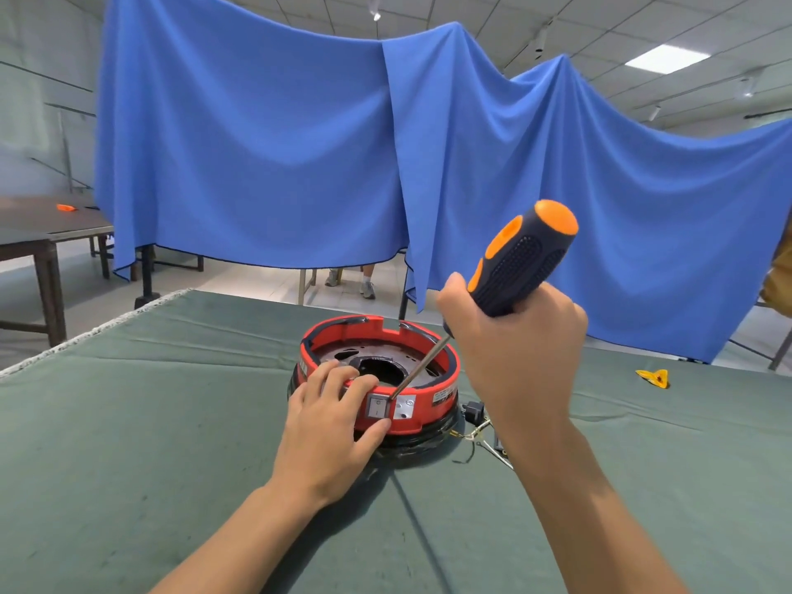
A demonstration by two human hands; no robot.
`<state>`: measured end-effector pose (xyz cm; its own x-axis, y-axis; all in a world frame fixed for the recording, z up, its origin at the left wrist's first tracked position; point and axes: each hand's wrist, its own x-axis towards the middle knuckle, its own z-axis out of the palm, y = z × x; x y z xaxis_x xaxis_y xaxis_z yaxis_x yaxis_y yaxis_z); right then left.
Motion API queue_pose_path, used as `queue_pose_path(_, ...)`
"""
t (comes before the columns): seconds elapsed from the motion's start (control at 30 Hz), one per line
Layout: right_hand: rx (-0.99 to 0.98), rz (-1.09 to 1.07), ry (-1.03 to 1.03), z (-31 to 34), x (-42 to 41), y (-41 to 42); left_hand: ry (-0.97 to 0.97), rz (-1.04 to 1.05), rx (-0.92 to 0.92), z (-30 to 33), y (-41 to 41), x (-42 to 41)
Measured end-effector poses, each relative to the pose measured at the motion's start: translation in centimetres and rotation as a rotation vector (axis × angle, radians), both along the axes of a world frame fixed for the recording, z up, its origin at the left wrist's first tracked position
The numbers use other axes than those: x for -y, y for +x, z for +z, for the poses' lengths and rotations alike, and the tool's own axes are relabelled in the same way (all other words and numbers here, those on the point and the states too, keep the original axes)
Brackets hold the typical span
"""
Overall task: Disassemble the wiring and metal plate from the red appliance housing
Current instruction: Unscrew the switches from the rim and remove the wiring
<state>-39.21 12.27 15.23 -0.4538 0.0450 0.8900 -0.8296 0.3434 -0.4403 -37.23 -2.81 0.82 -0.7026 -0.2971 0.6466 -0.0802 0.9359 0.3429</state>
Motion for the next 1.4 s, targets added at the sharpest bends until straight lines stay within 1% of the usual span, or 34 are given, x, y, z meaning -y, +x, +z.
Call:
queue_pose_path(0.2,-0.026,0.058,-0.125,-0.4,0.2,0.7,0.005,0.006,0.024,-0.1,0.3,0.0)
queue_pose_path(0.57,-0.026,0.006,-0.104,-1.2,0.5,0.2,0.031,0.010,0.040,-0.2,0.3,-0.1)
queue_pose_path(0.73,-0.026,0.030,-0.079,-1.4,1.0,0.6,0.064,-0.001,0.021,0.1,0.3,-0.2)
queue_pose_path(0.87,0.039,-0.006,-0.013,0.0,1.9,0.3,0.081,0.000,0.007,0.4,0.3,-0.4)
queue_pose_path(0.97,0.088,-0.051,0.058,1.5,2.8,-0.9,0.084,0.001,0.011,0.4,0.4,-0.3)
queue_pose_path(1.17,0.202,-0.080,0.106,3.6,4.7,-4.3,0.095,0.012,0.023,0.5,0.4,-0.3)
queue_pose_path(1.4,0.237,-0.116,0.173,4.2,7.3,-6.9,0.113,0.000,0.019,0.6,0.6,-0.4)
